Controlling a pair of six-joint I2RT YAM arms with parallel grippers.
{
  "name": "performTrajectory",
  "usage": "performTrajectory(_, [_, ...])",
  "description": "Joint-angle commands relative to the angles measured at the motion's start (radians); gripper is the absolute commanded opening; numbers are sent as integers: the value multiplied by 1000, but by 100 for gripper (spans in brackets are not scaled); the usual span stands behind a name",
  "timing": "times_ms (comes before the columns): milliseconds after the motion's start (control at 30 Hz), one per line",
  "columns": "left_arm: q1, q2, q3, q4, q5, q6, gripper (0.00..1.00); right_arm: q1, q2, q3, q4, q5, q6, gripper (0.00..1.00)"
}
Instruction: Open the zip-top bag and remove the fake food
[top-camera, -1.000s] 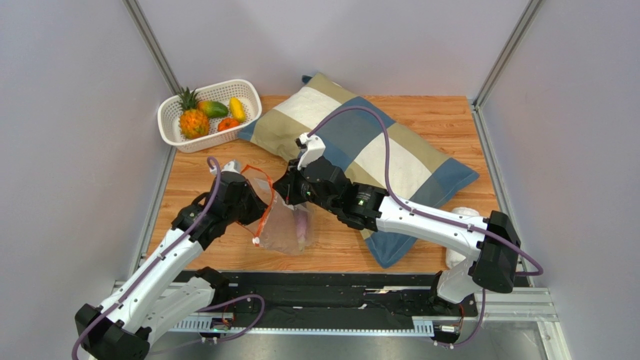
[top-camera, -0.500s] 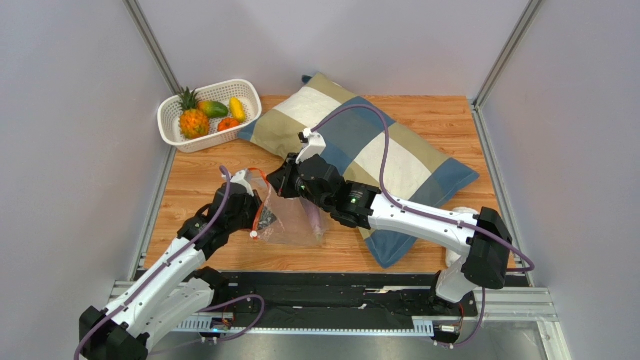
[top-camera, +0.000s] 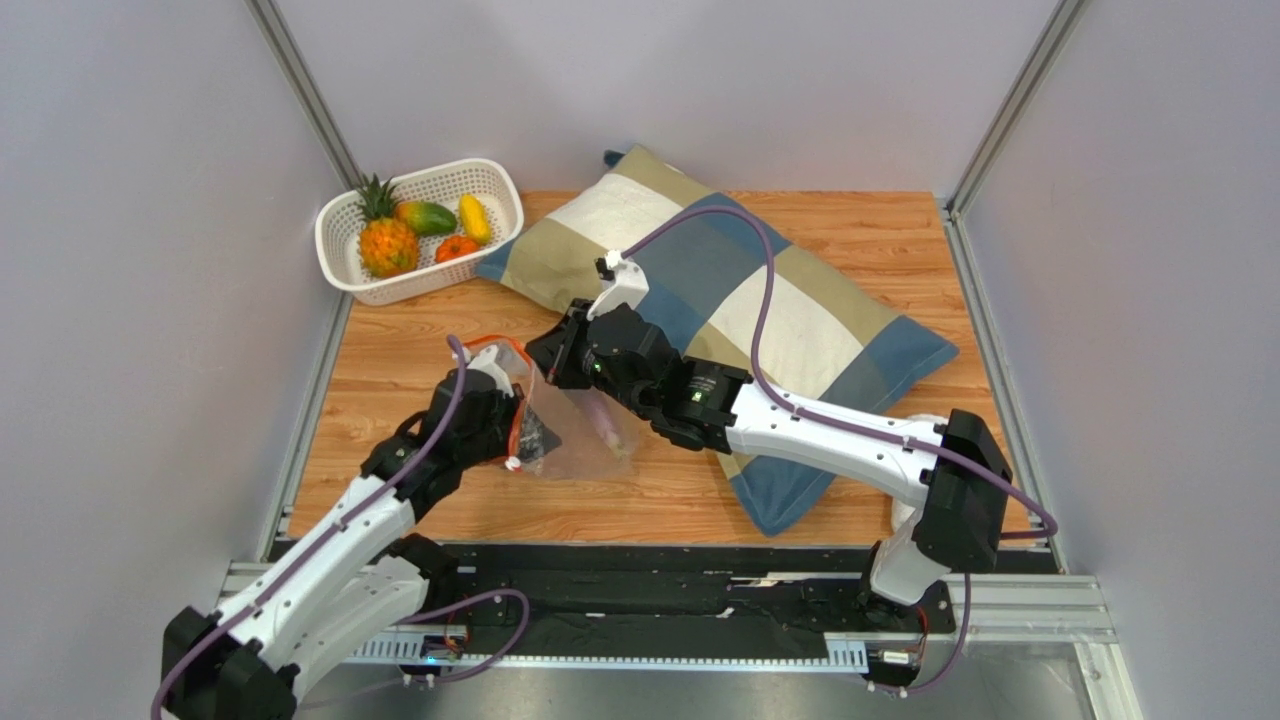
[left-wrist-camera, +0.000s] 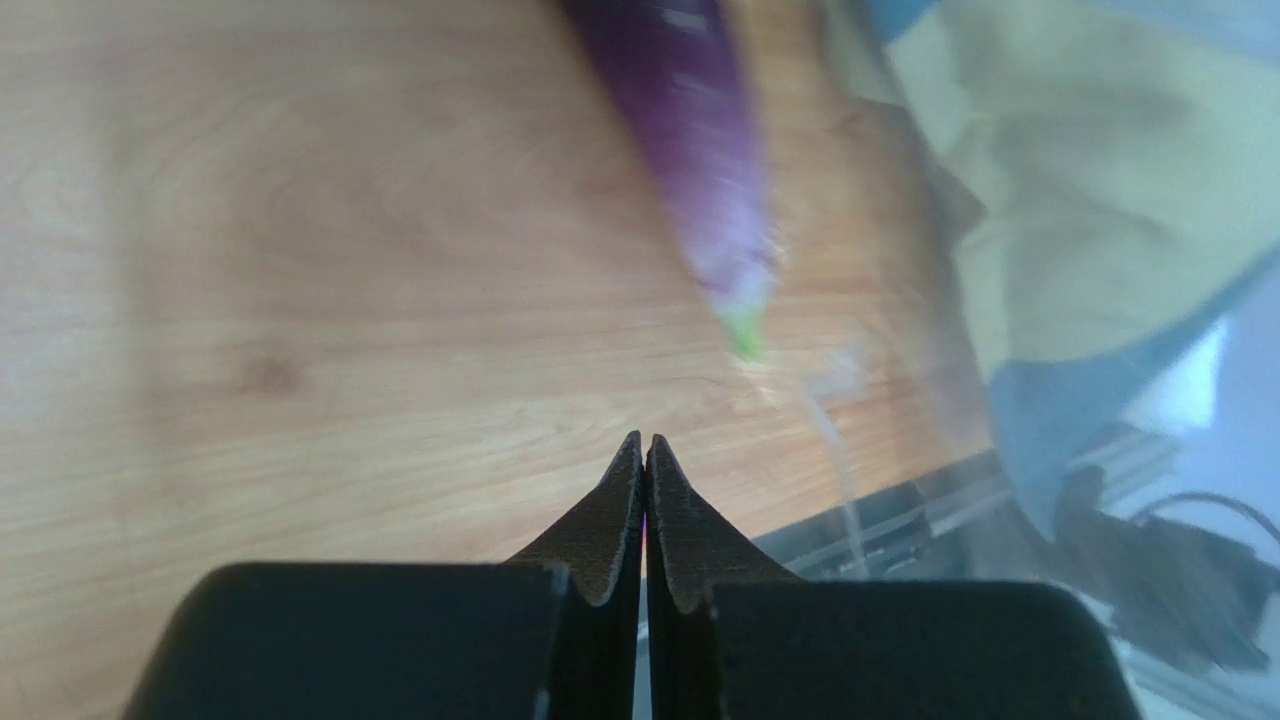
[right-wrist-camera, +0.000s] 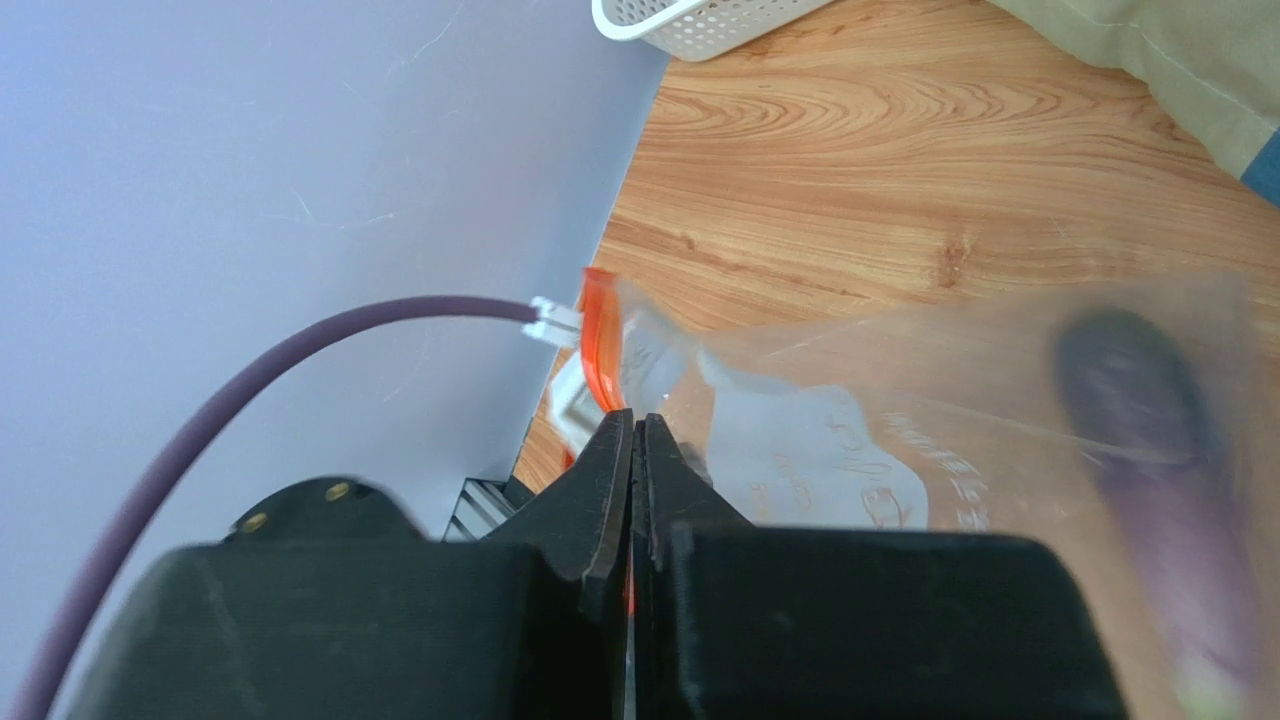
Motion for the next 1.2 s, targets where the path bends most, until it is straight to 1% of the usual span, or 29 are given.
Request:
performTrajectory(0, [-3,106,91,-102,-69,-93,0,2,-2,47,36,5,33,0])
performTrajectory(67, [-3,137,114,-102,-98,-121,0,8,-7,41,26,17,54,0])
performTrajectory(100, [-3,142,114,-67,-94,-124,0,8,-12,30,28,19,82,0])
performTrajectory(233, [17,150,92,45,-2,-139,0,7,-4,11,36,-15,107,0])
performTrajectory(267, [23,151,86,67,51,-135,0,4,-2,11,35,-39,101,5])
performTrajectory(333, [32,159,71,85,75,-135,0,1,-5,-1,37,-59,76,15])
performTrajectory(367, [37,162,62,91,104,-132,0,-11,-7,1,32,-103,64,25])
performTrajectory(433, [38,166,39,125,142,-116,2,-42,-18,8,-52,-157,14,36])
performTrajectory(467, [38,168,34,134,155,-110,2,-56,-27,5,-93,-199,-2,43])
performTrajectory(500, [38,169,22,156,170,-103,3,-70,-53,-15,-166,-216,-13,47])
performTrajectory(533, [38,176,19,163,185,-92,4,-102,-68,-34,-199,-240,-39,48])
performTrajectory(567, [38,183,20,154,210,-84,4,-113,-85,-82,-268,-248,-59,49])
performTrajectory(600, [38,189,32,141,216,-72,3,-119,-119,-107,-299,-239,-88,50])
performTrajectory(667, [38,205,34,130,224,-46,3,-120,-146,-171,-389,-172,-142,60])
performTrajectory(700, [38,209,28,136,230,-41,4,-120,-169,-195,-400,-168,-151,63])
performTrajectory(767, [38,220,28,134,237,-31,4,-122,-200,-260,-399,-184,-166,64])
performTrajectory(800, [38,223,20,139,241,-30,4,-120,-208,-322,-396,-173,-165,62])
performTrajectory(900, [38,220,8,159,244,-32,5,-122,-240,-419,-344,-130,-162,43])
performTrajectory(1000, [38,216,6,168,247,-24,6,-131,-254,-461,-304,-98,-162,14])
performTrajectory(1033, [38,217,11,162,250,-21,7,-131,-252,-466,-308,-73,-168,6])
performTrajectory(1100, [38,209,11,164,256,-15,7,-136,-231,-478,-310,-55,-186,4])
performTrajectory(1167, [38,209,6,180,276,-12,8,-142,-191,-507,-247,-58,-214,4])
